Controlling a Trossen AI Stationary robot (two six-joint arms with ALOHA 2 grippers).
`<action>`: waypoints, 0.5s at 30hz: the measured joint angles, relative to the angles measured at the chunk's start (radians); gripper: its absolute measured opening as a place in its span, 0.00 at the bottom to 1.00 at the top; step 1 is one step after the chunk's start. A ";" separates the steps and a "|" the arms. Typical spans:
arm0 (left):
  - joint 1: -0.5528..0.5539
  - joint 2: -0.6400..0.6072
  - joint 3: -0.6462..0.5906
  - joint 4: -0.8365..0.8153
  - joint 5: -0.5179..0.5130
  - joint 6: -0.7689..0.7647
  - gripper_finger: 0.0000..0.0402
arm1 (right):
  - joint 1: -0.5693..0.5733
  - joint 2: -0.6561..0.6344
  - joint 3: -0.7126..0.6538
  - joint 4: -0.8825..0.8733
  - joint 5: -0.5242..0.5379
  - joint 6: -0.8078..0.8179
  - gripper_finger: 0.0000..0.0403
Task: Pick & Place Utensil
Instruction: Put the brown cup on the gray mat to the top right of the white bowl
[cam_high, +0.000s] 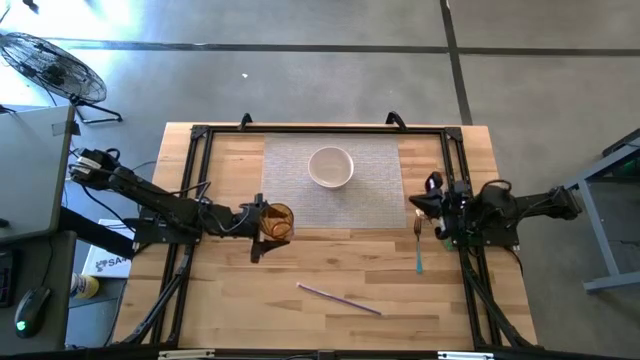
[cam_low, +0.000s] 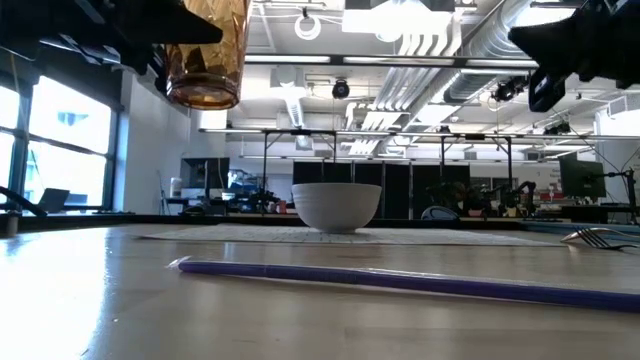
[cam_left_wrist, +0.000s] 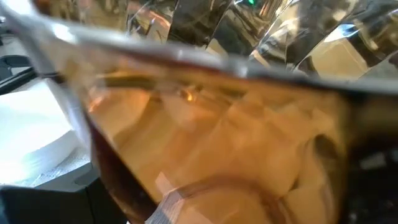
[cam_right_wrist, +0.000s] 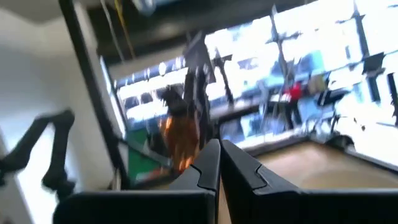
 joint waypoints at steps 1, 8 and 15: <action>0.000 0.001 0.000 -0.004 0.000 -0.002 0.89 | 0.000 0.000 0.000 0.025 0.011 -0.006 0.01; 0.000 0.008 0.000 0.007 -0.002 -0.008 0.89 | 0.000 0.023 0.000 0.073 0.031 -0.011 0.01; 0.000 0.053 0.000 0.028 -0.017 0.016 0.89 | 0.060 0.236 0.000 0.256 -0.025 -0.044 0.01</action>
